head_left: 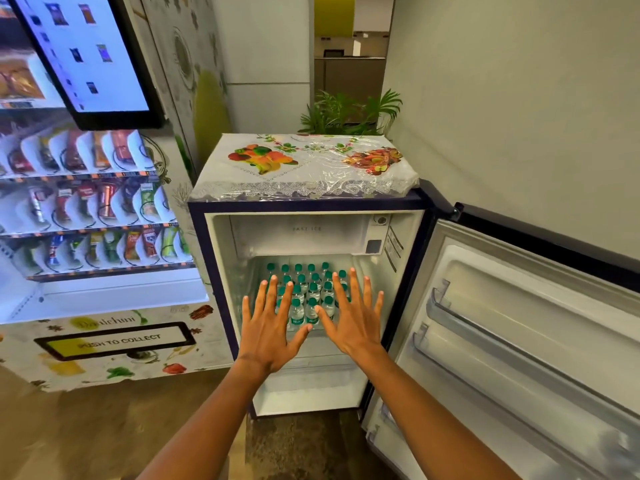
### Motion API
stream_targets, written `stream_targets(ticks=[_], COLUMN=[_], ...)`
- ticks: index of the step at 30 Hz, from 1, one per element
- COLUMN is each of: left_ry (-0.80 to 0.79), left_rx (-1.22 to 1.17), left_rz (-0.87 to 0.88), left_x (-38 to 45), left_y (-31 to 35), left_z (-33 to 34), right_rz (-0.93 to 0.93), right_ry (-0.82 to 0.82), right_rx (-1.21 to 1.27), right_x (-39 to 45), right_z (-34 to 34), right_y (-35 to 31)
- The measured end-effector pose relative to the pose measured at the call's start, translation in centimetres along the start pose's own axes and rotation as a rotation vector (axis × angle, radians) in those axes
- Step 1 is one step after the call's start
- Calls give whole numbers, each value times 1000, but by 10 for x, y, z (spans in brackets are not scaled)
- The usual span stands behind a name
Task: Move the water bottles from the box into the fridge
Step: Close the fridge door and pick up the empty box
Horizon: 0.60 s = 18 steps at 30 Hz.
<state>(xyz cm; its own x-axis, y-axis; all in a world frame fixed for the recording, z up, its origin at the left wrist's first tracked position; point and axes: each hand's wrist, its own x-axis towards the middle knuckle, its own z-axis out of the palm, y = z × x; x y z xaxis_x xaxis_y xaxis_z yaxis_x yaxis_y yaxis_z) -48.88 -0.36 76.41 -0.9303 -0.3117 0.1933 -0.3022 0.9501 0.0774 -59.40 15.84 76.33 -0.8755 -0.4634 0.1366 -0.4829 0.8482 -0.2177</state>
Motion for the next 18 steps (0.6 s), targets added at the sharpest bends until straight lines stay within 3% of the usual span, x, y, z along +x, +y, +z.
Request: stream_targets(ticks=[18], left_ry=[62], left_rx=[-89], left_rz=[160], left_x=[-120], left_y=[-19], left_z=[-63], right_rz=[100], right_ry=[229], right_rx=[-66], right_x=[-148], right_z=[-52], right_y=[-32])
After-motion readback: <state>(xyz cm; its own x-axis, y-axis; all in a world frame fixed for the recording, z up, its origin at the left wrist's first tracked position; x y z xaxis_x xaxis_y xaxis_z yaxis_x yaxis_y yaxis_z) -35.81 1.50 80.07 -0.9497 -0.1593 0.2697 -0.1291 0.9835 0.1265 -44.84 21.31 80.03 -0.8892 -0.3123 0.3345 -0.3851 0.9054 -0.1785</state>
